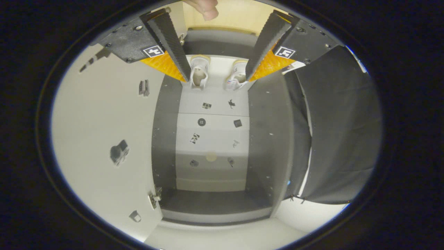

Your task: Open the shoe cabinet door, grab the shoes and put them into the shoe cabinet, then close the shoe cabinet door.

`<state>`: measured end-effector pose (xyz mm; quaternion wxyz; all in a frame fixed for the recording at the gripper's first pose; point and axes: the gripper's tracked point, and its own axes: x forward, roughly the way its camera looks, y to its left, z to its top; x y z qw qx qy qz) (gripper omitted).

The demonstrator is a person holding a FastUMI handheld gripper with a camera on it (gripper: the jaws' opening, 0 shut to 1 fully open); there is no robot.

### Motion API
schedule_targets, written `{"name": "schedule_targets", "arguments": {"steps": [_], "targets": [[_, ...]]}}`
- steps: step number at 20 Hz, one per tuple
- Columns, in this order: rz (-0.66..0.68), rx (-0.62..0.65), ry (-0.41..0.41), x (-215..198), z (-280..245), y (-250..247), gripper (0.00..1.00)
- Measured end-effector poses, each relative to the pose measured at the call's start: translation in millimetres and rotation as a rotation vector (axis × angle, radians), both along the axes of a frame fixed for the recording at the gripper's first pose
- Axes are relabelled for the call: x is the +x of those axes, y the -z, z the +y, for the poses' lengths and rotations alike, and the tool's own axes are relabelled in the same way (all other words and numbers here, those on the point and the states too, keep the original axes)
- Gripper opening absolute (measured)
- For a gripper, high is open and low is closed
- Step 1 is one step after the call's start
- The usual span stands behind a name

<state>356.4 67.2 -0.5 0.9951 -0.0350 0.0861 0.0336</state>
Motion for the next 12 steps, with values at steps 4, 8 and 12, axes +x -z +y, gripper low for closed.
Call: {"name": "schedule_targets", "arguments": {"steps": [4, 8, 12], "targets": [[-0.105, -0.038, -0.038, -80.0, -4.4, -36.5, 1.00], [-0.186, -0.037, -0.040, -160.2, -39.2, -69.7, 1.00], [-0.250, -0.045, 0.006, -230.8, -111.0, -94.5, 1.00]]}}
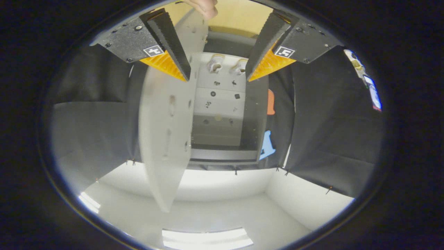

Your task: Open the shoe cabinet door, grab the shoes and put them into the shoe cabinet, then close the shoe cabinet door.

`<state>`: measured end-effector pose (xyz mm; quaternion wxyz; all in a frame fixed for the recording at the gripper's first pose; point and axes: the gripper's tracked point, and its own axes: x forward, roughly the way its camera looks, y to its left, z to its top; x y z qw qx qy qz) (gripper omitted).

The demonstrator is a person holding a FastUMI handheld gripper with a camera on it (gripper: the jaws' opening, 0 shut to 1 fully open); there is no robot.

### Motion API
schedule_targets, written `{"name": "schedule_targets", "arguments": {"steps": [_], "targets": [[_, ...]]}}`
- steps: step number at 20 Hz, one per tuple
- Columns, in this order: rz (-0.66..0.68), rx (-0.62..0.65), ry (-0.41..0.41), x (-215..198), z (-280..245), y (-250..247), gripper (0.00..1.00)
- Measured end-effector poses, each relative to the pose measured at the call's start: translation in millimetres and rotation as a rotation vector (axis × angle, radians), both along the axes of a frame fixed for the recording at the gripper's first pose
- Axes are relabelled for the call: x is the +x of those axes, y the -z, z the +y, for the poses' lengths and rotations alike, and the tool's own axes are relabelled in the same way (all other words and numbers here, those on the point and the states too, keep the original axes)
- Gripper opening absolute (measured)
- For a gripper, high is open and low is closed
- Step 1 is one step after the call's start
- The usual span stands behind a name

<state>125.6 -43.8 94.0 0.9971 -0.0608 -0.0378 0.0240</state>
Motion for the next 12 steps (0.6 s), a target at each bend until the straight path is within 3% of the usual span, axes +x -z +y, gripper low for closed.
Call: {"name": "schedule_targets", "arguments": {"steps": [1, 2, 3, 6, 12], "targets": [[0.011, 0.008, -0.014, -12.0, -8.1, 3.1, 0.99], [0.014, 0.017, 0.025, -16.3, -31.5, 6.8, 0.96], [0.015, 0.017, 0.067, -23.6, -58.0, 5.2, 1.00], [-0.005, -0.020, 0.077, -37.5, -85.8, 9.2, 1.00], [0.027, -0.030, 0.182, -57.7, -161.7, 33.2, 1.00]]}}
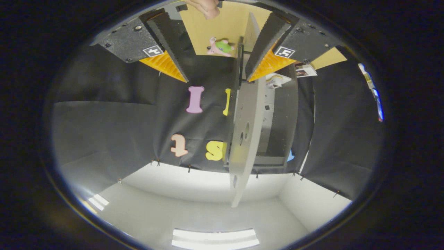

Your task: Open the shoe cabinet door, grab the shoes and put them into the shoe cabinet, then close the shoe cabinet door.

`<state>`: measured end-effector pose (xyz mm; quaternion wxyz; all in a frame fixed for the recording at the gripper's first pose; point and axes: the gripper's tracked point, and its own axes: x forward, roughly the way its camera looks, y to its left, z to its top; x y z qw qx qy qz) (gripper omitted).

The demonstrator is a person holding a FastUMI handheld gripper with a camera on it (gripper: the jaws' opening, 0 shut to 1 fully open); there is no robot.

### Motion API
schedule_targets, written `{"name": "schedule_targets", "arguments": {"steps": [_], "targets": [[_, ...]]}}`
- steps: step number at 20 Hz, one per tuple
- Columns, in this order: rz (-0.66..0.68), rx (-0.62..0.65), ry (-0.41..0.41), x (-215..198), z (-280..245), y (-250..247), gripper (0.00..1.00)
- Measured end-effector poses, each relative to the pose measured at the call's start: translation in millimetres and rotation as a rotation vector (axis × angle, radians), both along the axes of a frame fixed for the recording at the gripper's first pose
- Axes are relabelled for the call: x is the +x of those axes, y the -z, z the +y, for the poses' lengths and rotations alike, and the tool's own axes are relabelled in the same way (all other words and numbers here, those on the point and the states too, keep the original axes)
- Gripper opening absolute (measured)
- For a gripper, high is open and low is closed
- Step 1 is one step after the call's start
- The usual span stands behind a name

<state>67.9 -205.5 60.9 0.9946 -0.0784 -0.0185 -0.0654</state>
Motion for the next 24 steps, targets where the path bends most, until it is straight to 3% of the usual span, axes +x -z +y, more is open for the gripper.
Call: {"name": "schedule_targets", "arguments": {"steps": [7, 11, 17, 22, 23, 24], "targets": [[0.003, 0.003, 0.171, 5.3, -87.6, 5.1, 1.00], [0.048, -0.010, 0.190, 37.8, -102.9, 26.0, 1.00], [0.115, 0.122, 0.116, 98.3, -77.4, 56.0, 1.00], [0.140, 0.147, -0.052, 112.8, -11.0, 63.6, 1.00], [0.142, 0.153, -0.122, 109.6, 12.3, 65.5, 1.00], [0.138, 0.146, -0.107, 109.5, 16.7, 66.3, 0.98]]}}
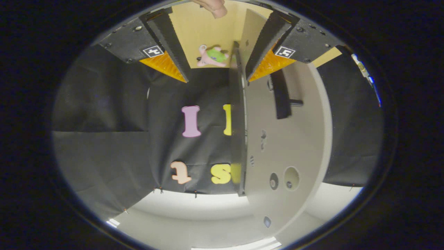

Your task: Open the shoe cabinet door, grab the shoes and put them into the shoe cabinet, then close the shoe cabinet door.

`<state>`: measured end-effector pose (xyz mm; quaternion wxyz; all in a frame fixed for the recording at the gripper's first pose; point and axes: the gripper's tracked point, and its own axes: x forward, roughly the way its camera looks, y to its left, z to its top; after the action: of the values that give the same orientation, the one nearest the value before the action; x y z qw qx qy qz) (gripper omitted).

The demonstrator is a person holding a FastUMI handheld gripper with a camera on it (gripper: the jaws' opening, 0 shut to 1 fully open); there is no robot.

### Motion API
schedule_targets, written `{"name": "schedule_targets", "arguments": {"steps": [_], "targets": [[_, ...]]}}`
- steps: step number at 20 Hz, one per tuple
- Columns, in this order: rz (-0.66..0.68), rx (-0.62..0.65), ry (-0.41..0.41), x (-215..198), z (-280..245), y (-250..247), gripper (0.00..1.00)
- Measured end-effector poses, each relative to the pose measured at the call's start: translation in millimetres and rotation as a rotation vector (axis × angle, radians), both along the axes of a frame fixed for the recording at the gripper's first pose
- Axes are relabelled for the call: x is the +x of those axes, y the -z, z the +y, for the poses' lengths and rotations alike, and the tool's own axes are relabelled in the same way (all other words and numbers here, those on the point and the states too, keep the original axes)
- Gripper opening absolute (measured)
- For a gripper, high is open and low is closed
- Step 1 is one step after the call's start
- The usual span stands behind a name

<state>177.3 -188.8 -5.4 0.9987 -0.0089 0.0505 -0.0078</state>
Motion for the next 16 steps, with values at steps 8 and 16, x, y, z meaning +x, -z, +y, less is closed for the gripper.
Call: {"name": "schedule_targets", "arguments": {"steps": [8, 16], "targets": [[-0.029, -0.093, 0.044, -18.6, 52.5, -4.1, 0.94], [-0.021, -0.054, 0.034, -14.5, 90.0, -0.7, 0.94]]}}
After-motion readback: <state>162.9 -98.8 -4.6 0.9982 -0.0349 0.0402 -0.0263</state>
